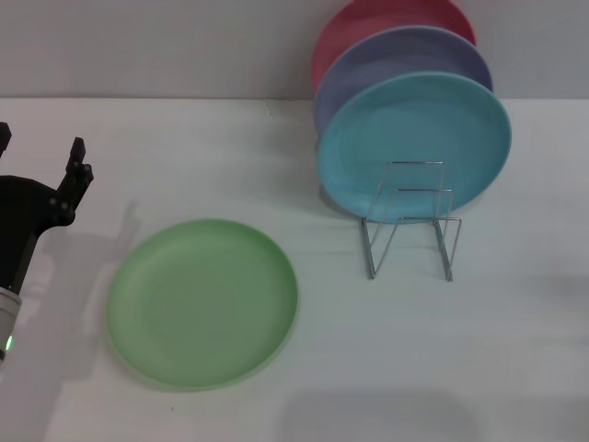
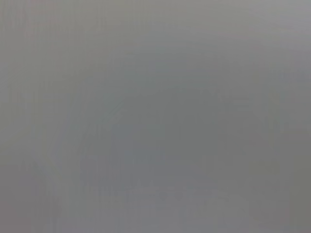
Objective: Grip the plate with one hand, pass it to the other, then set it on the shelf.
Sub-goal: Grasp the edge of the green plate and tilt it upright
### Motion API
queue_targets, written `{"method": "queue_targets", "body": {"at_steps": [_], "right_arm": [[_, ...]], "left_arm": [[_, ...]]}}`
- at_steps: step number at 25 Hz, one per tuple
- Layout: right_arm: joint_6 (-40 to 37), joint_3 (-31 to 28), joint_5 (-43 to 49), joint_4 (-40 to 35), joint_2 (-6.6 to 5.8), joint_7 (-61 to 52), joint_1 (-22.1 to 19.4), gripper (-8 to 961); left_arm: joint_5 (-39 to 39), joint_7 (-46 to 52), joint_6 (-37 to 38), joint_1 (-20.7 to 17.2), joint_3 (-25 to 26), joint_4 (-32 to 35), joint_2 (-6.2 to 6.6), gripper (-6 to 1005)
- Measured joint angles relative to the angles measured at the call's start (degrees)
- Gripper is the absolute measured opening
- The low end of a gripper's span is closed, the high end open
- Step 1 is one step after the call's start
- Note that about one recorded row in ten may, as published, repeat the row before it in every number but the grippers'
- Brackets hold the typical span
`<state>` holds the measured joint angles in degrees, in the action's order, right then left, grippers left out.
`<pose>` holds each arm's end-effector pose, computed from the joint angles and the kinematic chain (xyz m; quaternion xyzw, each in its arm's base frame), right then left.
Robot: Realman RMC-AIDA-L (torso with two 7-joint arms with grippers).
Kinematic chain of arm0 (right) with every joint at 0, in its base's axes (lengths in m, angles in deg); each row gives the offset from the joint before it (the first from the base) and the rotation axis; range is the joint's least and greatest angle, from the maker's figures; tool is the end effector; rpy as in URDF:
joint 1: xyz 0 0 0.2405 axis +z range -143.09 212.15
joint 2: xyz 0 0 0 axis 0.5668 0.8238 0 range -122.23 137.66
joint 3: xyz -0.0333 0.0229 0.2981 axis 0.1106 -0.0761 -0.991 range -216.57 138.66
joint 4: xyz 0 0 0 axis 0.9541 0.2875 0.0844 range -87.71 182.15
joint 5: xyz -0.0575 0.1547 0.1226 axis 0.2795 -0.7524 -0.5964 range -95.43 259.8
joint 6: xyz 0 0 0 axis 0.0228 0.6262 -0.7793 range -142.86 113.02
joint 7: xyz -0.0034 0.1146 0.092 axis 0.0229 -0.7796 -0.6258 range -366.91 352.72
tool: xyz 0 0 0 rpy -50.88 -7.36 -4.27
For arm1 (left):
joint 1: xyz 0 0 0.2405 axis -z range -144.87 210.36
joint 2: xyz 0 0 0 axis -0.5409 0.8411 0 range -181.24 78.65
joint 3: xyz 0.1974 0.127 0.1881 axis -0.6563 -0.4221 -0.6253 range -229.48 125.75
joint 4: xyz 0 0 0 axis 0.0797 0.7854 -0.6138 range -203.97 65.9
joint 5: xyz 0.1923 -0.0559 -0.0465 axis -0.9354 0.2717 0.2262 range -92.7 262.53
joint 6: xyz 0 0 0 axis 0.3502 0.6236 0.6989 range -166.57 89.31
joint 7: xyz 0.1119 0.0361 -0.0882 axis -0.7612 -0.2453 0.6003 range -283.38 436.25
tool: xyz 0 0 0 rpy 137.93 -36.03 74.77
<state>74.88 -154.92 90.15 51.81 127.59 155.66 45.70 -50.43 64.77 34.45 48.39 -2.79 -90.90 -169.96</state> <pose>0.4165 0.2394 0.0396 -0.5529 0.2051 0.3573 0.7243 -0.3406 0.3080 -0.0375 -0.6940 -0.1101 -0.2801 0.6541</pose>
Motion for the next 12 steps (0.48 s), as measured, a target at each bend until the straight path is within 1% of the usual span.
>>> {"method": "queue_targets", "body": {"at_steps": [3,5,6,7,8,9,10,12], "right_arm": [[-0.1,0.0,0.0,0.0,0.0,-0.1,0.0,827],[-0.2,0.0,0.0,-0.1,0.0,-0.2,0.0,827],[-0.2,0.0,0.0,-0.1,0.0,-0.2,0.0,827],[-0.2,0.0,0.1,-0.1,0.0,-0.3,0.0,827],[-0.3,0.0,0.1,-0.2,0.0,-0.6,-0.1,827],[-0.3,0.0,0.1,-0.2,0.0,-0.6,-0.1,827],[-0.3,0.0,0.1,-0.2,0.0,-1.0,-0.1,827],[-0.3,-0.1,0.1,-0.2,0.0,-1.6,-0.2,827]], "left_arm": [[0.0,0.0,-0.7,-0.2,-0.1,-1.1,0.2,823],[0.0,-0.2,-3.6,-0.7,0.0,-4.2,0.88,820],[0.0,-0.2,-3.6,-0.7,0.0,-4.2,0.88,819],[-0.1,-0.2,-5.3,-1.1,0.1,-5.9,1.32,817],[-0.1,-0.2,-10.3,-2.4,0.3,-11.2,3.19,816],[-0.1,-0.2,-10.3,-2.4,0.3,-11.2,3.19,814],[-0.1,-0.3,-13.1,-3.0,0.3,-14.2,4.36,813],[-0.6,-0.3,-21.8,-4.9,0.7,-22.6,7.79,810]]}}
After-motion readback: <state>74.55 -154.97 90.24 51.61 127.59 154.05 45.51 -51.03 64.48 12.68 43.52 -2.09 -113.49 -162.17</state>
